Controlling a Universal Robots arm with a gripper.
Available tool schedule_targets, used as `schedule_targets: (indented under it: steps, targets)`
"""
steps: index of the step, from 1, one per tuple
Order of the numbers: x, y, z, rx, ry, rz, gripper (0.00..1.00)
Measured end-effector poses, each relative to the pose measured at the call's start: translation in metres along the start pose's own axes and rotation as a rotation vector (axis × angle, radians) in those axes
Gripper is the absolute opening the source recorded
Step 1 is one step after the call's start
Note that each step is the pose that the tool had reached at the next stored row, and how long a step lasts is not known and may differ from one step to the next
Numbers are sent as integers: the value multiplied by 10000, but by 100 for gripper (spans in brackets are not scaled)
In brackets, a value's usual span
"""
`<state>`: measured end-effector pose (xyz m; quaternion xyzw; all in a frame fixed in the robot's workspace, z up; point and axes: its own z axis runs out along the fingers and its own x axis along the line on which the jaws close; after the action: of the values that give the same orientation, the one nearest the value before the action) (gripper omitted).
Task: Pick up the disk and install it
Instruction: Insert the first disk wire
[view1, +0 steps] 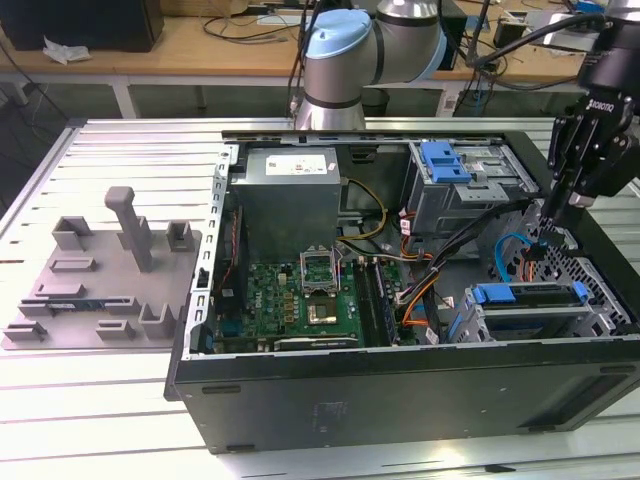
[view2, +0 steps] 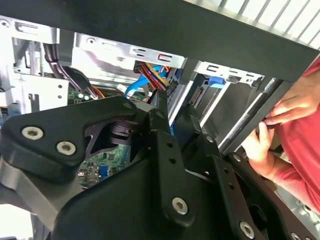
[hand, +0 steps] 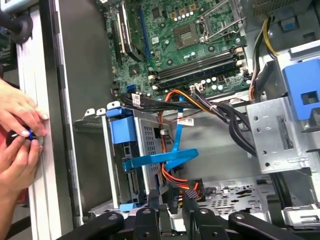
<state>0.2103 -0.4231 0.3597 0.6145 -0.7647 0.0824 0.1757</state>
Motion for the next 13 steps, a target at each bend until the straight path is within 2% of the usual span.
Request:
schedule_targets:
  steps: [2,3,10,13]
  targets:
    - [-7,-2,17,1,133,75,32]
    - [-13,-5,31,-4,172,117,32]
    - [-44,-22,102,-27,293,259,32]
    - [-63,-31,119,-29,317,278,32]
